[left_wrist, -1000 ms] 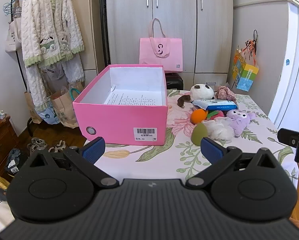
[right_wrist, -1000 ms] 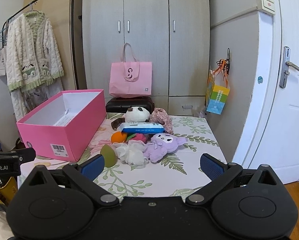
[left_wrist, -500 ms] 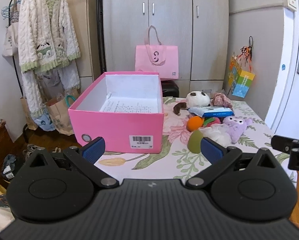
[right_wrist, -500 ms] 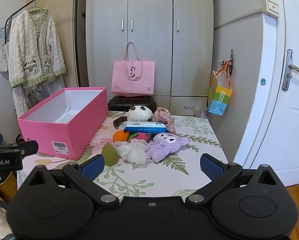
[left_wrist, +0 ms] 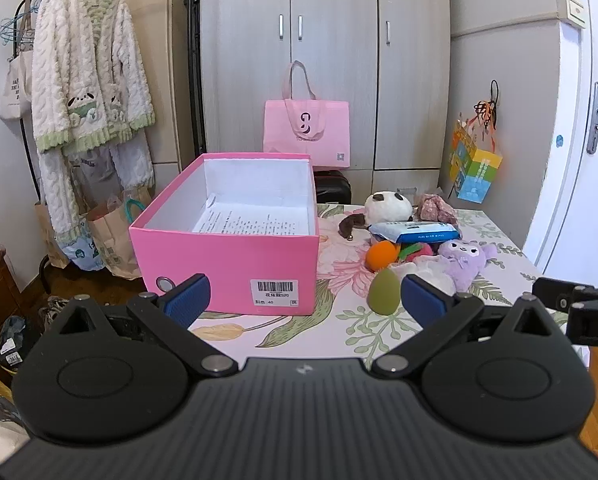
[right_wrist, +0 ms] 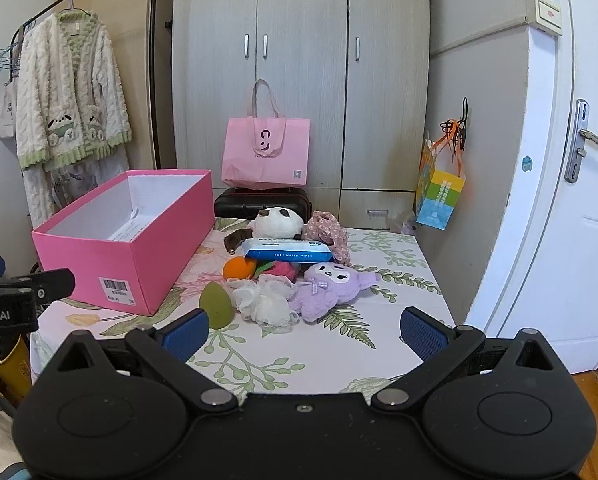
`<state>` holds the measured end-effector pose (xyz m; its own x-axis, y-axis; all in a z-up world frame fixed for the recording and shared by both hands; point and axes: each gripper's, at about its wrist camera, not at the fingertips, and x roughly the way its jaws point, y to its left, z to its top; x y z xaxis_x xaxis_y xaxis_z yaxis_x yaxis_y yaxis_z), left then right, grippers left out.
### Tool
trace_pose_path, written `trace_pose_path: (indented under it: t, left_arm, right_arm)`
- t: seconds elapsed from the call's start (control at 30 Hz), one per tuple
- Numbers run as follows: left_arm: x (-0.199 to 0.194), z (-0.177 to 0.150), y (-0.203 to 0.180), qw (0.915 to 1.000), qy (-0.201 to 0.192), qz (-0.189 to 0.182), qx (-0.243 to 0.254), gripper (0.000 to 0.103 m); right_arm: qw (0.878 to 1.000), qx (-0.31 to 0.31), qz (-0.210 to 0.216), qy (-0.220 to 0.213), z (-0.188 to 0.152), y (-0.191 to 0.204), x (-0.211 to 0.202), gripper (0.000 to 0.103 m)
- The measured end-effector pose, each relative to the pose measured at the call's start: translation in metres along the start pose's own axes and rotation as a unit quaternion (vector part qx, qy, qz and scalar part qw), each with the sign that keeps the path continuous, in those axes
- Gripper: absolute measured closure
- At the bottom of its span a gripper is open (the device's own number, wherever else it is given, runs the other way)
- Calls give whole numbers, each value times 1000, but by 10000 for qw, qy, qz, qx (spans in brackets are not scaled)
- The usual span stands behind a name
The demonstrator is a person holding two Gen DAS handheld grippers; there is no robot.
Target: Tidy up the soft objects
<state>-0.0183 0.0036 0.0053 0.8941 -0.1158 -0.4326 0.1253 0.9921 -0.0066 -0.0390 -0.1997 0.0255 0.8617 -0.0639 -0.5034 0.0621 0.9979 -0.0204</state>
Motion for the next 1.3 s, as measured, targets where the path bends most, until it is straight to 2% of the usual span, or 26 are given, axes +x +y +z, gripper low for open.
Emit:
trace_pose_path:
  t: [0.33, 0.47, 0.63, 0.7, 0.8, 0.97, 1.07, 1.1, 1.3]
  left_arm:
    - [18, 1, -5, 9999, 106, -27, 98, 0]
    - [34, -3, -4, 9998, -18, -189, 4, 0]
    - [65, -8, -7, 9991, -31, -430, -34, 0]
    - [77, -12, -12, 9980, -25, -632, 98, 0]
    - [93, -21, -24, 9964, 84, -774, 322, 2]
    - [118, -30, -41, 9932, 250, -1032, 482, 5]
    - [135, -34, -49, 9920, 355, -1093, 516, 16]
    - [140, -36, -51, 9921, 367, -1071, 543, 21]
    - [176, -43, -56, 9907, 649, -1079, 517, 36]
  right_arm:
    - [9995, -187, 224, -85, 8, -4, 5, 0]
    - [9964, -481, 496, -484, 6, -5, 13, 0]
    - [9890, -913, 428, -1084, -2, -9, 41, 0]
    - [9868, -797, 754, -1190, 0, -18, 57, 1]
    - [9862, -633, 1235, -908, 10, -29, 84, 13]
    - [9786, -531, 1902, -577, 15, -41, 117, 13]
    - [9724, -548, 2249, -300, 12, -38, 133, 17]
    - [9712, -555, 2309, -210, 10, -36, 138, 17]
    - [9659, -546, 2519, 257, 3, -31, 175, 20]
